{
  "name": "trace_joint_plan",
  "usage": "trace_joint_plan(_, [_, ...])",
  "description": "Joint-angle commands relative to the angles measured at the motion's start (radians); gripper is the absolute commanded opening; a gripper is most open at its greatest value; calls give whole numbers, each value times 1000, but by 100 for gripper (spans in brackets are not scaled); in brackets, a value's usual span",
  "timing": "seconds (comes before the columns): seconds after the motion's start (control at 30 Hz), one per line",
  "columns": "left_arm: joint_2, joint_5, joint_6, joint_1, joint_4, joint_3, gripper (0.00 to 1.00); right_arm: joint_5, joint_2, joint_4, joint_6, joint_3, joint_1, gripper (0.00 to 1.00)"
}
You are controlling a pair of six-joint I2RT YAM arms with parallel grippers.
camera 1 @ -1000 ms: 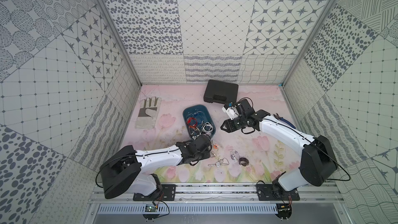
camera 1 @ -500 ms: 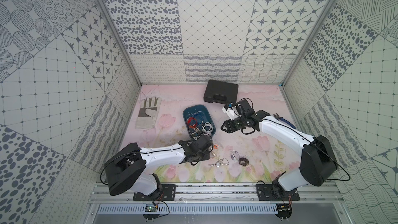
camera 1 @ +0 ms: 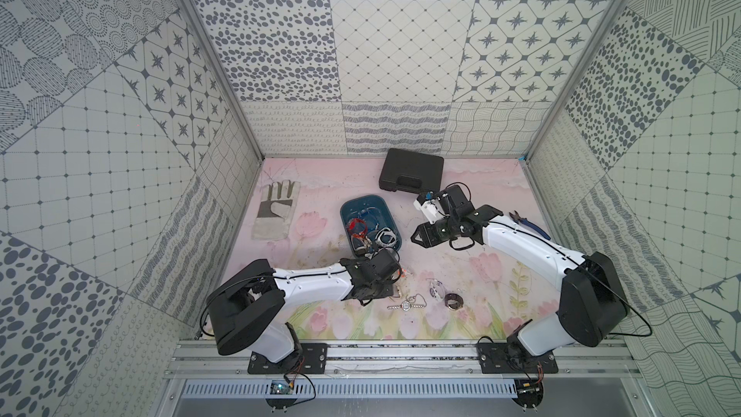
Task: Put the watch into the storage box
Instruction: Pick up the watch at the center of the board.
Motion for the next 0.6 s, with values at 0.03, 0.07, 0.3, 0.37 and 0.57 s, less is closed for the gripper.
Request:
trace_joint_plan(0.03, [-34,43,64,-3,-86,4,2,20,-18,29,-5,-8,-5,43])
trace_joint_plan(0.07, [-51,54,72,-3,-96,3,1,23,-19,29,-6,-6,-4,43])
trace_joint_plan(0.3, [-222,74,145,8,-289,51,0,44,-30,26,-1,1,-10,43])
trace_joint_plan(0.37, [-279,90,175,29,-345,84,0,41,-38,28,1,1,-16,43])
trace_joint_plan(0.57, [-342,156,326,229,-457,202,0,39,-54,31,1,-8,-38,43])
